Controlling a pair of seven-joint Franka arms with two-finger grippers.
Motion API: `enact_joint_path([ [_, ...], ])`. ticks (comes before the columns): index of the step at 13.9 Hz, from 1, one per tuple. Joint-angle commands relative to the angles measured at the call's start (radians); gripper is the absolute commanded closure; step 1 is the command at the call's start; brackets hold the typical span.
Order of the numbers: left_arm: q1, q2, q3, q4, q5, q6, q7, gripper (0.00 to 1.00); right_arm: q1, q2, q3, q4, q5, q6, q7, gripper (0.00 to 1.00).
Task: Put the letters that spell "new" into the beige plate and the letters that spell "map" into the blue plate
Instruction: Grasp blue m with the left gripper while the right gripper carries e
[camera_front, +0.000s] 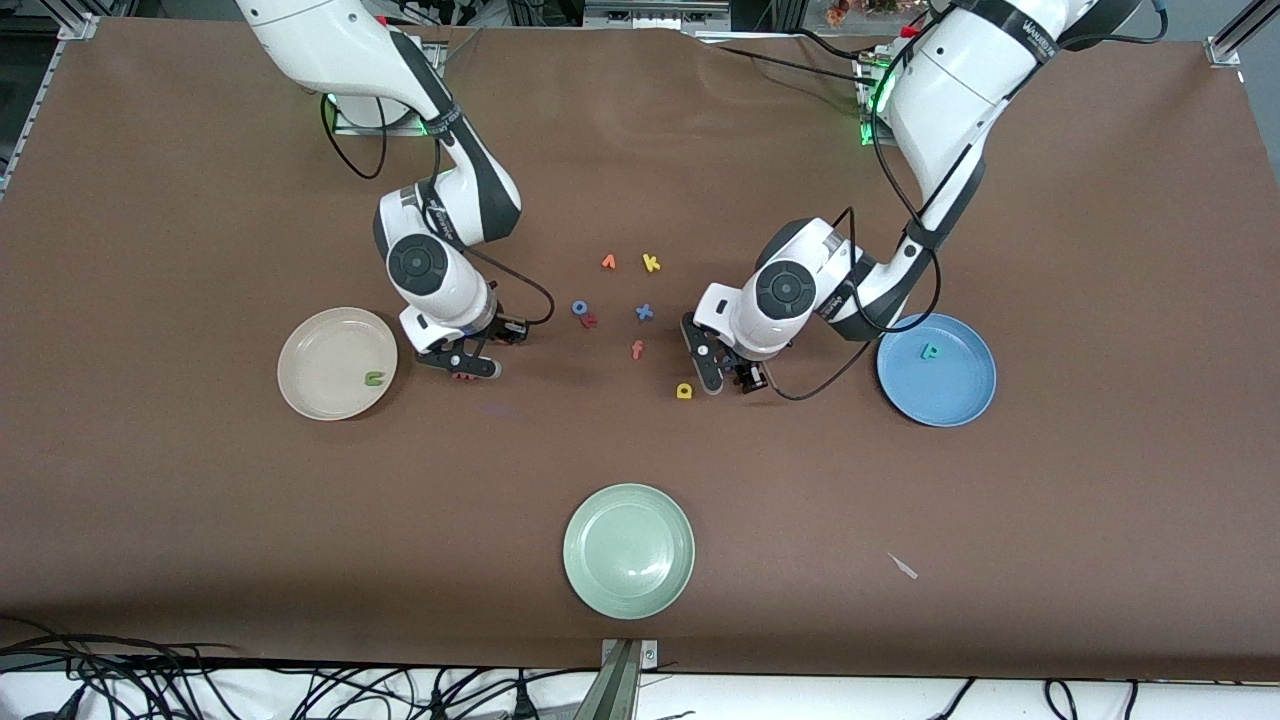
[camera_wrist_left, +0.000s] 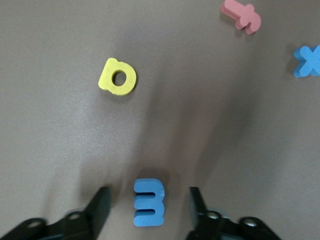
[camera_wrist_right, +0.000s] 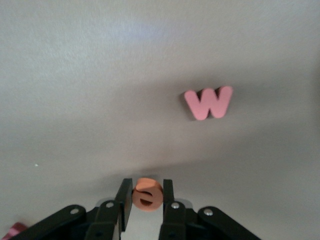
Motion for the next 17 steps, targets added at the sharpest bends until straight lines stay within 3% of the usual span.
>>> enact_joint_path([
  [1, -0.006, 0.005, 0.005, 0.001, 0.046, 0.009, 0.008, 0.63, -0.006, -0.004, -0.046, 0.100, 0.006, -0.166, -0.079, 0.80],
  [5, -0.005, 0.003, 0.007, 0.001, 0.046, 0.007, 0.008, 0.88, -0.006, -0.026, -0.161, 0.108, 0.005, -0.242, -0.324, 0.80],
  [9, 0.008, -0.031, 0.002, 0.006, 0.046, -0.038, 0.017, 0.88, -0.007, -0.023, -0.292, 0.104, 0.006, -0.257, -0.626, 0.78],
  [13, 0.037, -0.135, -0.004, 0.024, 0.043, -0.274, 0.028, 0.88, -0.068, 0.011, -0.314, 0.104, 0.005, -0.245, -0.771, 0.75],
  [14, 0.046, -0.158, -0.005, 0.024, 0.044, -0.334, 0.048, 0.88, -0.075, 0.023, -0.314, 0.107, 0.006, -0.240, -0.789, 0.66],
  [16, 0.075, -0.193, 0.004, 0.026, 0.044, -0.423, 0.155, 0.88, -0.073, 0.025, -0.312, 0.111, 0.011, -0.242, -0.774, 0.00],
  [17, 0.116, -0.201, 0.002, 0.026, 0.044, -0.451, 0.233, 0.88, -0.070, 0.024, -0.310, 0.125, 0.011, -0.253, -0.774, 0.00],
])
